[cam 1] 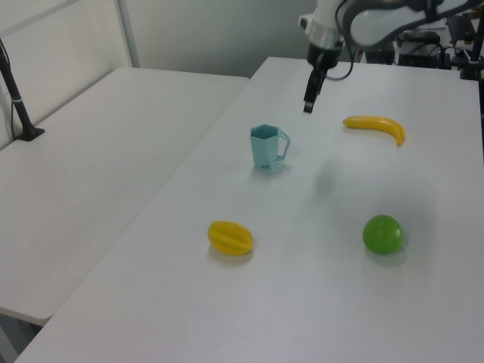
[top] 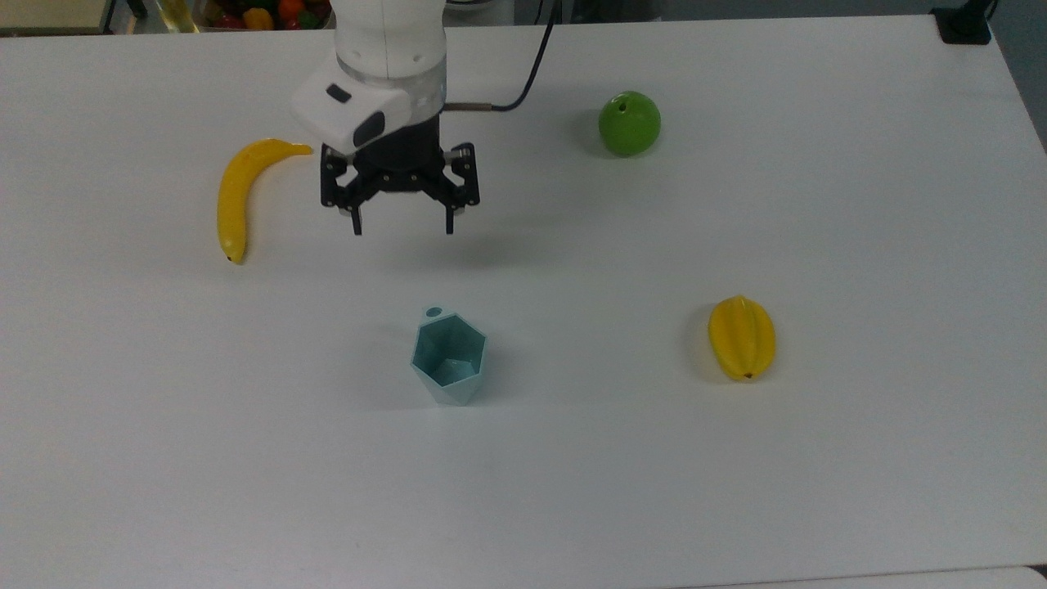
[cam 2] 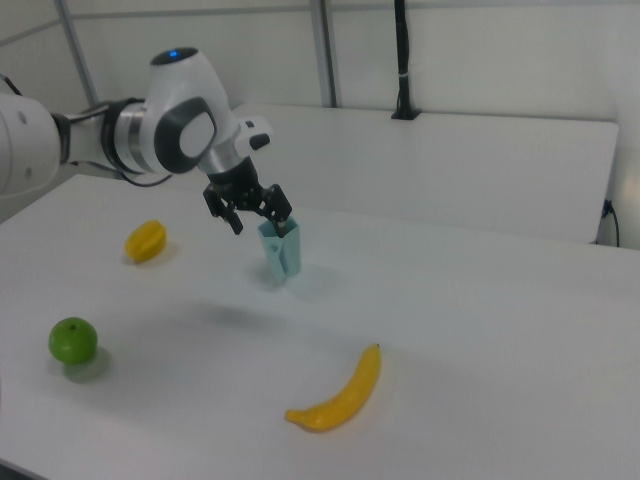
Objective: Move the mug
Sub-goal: 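Move the open gripper down toward the teal hexagonal mug, then lower the gripper onto the mug rim and close on it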
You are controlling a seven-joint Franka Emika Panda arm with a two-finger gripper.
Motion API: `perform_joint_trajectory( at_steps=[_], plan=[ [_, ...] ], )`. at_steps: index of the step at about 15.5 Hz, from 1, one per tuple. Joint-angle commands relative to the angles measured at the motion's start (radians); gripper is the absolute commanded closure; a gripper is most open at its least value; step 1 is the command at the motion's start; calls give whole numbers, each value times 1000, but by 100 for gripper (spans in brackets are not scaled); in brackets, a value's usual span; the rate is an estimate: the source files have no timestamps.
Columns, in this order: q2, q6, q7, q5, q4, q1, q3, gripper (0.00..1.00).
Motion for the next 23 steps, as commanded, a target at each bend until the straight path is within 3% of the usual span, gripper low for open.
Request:
perform_joint_trajectory(
  at_steps=[1,6,11,14,18,21,23],
  plan=[
    [86,124,-16,-5,16,25,-4,0],
    [182,256,-10,-28,17,28,-4,2],
    [227,322,-6,-44,17,28,-4,42],
    [238,336,-4,-35,17,28,-4,56],
    [235,336,-1,-24,17,28,-4,90],
    [216,333,8,-25,16,30,-4,95],
    [146,319,63,-28,-24,30,-3,95]
  ],
)
